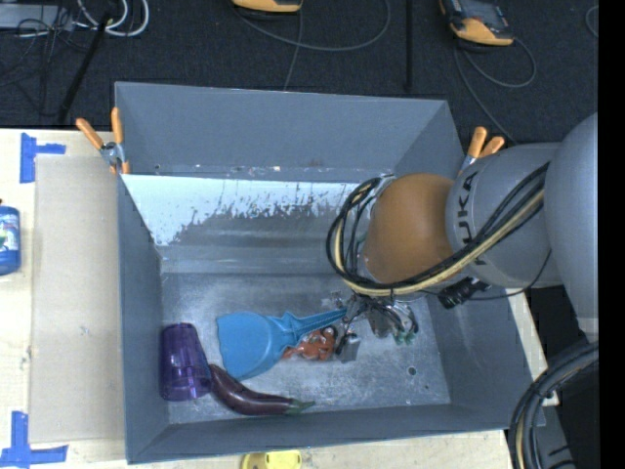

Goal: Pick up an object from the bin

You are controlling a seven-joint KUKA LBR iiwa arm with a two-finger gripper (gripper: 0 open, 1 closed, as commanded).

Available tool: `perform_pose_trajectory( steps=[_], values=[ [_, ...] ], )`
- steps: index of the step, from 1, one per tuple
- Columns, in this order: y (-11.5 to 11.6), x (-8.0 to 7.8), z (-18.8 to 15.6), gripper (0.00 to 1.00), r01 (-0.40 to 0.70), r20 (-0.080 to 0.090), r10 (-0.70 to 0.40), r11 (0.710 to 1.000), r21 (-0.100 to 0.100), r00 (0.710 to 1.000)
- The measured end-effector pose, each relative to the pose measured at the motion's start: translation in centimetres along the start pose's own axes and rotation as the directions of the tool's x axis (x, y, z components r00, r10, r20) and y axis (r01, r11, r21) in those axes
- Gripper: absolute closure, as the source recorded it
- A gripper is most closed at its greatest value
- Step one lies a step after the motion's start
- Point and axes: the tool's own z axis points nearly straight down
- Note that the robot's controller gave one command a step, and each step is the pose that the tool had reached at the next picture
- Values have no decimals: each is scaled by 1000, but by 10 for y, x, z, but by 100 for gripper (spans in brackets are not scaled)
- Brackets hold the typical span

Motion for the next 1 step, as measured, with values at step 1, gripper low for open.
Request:
perform_pose_trajectory(
  steps=[1],
  values=[
    [-7,-8,-173,100,32,7,-32,999,2,999]
  ],
)
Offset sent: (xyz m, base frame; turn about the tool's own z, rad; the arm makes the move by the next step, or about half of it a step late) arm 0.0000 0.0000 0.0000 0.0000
